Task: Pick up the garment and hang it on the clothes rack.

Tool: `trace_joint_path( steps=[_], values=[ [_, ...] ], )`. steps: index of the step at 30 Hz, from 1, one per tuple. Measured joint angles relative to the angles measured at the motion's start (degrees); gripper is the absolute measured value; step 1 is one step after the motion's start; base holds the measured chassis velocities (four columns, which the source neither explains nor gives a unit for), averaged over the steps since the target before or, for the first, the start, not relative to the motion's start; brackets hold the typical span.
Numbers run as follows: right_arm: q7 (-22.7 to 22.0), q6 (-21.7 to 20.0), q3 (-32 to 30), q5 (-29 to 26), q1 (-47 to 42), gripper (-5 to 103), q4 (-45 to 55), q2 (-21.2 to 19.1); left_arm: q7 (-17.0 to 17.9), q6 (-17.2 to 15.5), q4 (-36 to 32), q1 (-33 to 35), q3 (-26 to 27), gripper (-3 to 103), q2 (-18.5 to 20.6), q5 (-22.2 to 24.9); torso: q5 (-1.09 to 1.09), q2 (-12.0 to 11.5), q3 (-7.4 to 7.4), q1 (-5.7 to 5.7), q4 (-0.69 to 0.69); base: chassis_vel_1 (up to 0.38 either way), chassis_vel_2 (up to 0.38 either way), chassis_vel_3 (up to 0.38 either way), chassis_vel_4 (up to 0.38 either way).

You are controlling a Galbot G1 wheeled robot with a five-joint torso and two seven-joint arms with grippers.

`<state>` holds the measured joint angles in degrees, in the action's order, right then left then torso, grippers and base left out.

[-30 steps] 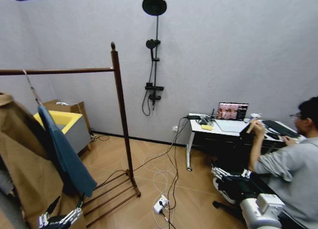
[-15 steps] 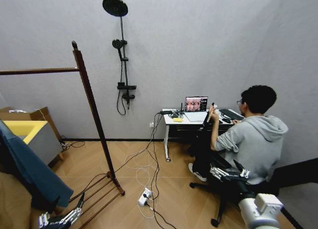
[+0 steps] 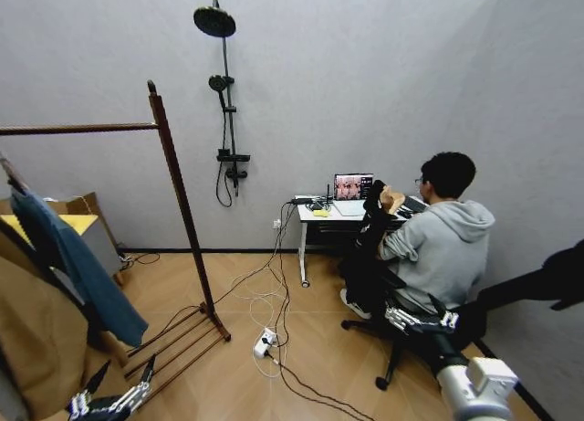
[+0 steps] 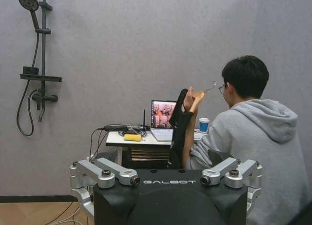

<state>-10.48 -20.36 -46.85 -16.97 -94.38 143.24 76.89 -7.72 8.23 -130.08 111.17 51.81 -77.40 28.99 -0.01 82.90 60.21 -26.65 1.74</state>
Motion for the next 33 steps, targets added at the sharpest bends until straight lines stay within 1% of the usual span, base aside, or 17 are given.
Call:
trace_joint_path(
  steps=[4,5,13,19,20,21,22,23,25,28,31,33],
  values=[
    [0.15,0.77,0.95,1.30,-0.59,100,0.00,0.30,-0.01,0.00,0.00,0.00,0.00,100,0.00,0.00,0.02,0.00,0.00,0.01,0.01,0.140,-0.233,-0.229,0.149],
    [0.22,0.90,1.22,1.53,-0.62,100,0.00,0.38,-0.01,0.00,0.00,0.00,0.00,100,0.00,0.00,-0.01,0.01,-0.01,0.01,0.01,0.121,-0.237,-0.222,0.130],
    [0.28,1.04,1.35,1.60,-0.45,100,0.00,0.30,-0.02,0.00,0.00,0.00,0.00,100,0.00,0.00,0.02,0.00,0.01,-0.02,0.01,0.140,-0.191,-0.205,0.131],
    [0.52,1.73,1.11,1.59,-0.41,100,0.00,0.23,-0.01,0.00,0.00,0.00,0.00,100,0.00,0.00,-0.01,0.00,0.00,-0.01,0.00,0.175,-0.168,-0.169,0.167],
    [0.60,1.86,1.16,1.63,-0.38,100,0.00,0.24,-0.01,0.00,0.00,0.00,0.00,100,0.00,0.00,0.04,0.00,0.01,-0.01,0.01,0.157,-0.175,-0.192,0.185],
    [0.68,1.93,1.29,1.77,-0.33,100,0.00,0.25,-0.01,0.00,0.00,0.00,0.00,100,0.00,0.00,0.03,0.00,0.00,-0.01,0.01,0.150,-0.175,-0.166,0.152],
    [0.79,2.04,1.39,1.90,-0.28,100,0.00,0.25,-0.01,0.00,0.00,0.00,0.00,100,0.00,0.00,-0.04,0.00,0.00,-0.01,0.01,0.151,-0.203,-0.166,0.167],
    [0.79,2.04,1.39,1.90,-0.28,100,0.00,0.25,-0.01,0.00,0.00,0.00,0.00,100,0.00,0.00,-0.04,0.00,0.00,-0.01,0.01,0.151,-0.203,-0.166,0.167],
    [0.92,2.20,1.53,2.20,-0.10,100,0.00,0.25,-0.01,0.00,0.00,0.00,0.00,100,0.00,0.00,0.03,0.00,0.00,-0.01,0.01,0.162,-0.192,-0.214,0.155],
    [0.97,2.22,1.86,2.46,0.09,100,0.00,0.22,-0.01,0.00,0.00,0.00,0.00,100,0.00,0.00,-0.01,0.00,0.01,-0.01,0.01,0.163,-0.195,-0.195,0.148],
    [0.98,2.22,2.14,2.68,0.24,100,0.00,0.20,-0.01,0.00,0.00,0.00,0.00,100,0.00,0.00,0.03,-0.01,0.01,-0.01,0.01,0.150,-0.182,-0.169,0.162],
    [0.99,2.15,2.73,2.94,0.60,100,0.00,0.20,-0.02,0.00,0.00,0.00,0.00,100,0.00,0.00,-0.02,0.00,0.00,-0.01,0.01,0.156,-0.173,-0.138,0.161]
  ],
)
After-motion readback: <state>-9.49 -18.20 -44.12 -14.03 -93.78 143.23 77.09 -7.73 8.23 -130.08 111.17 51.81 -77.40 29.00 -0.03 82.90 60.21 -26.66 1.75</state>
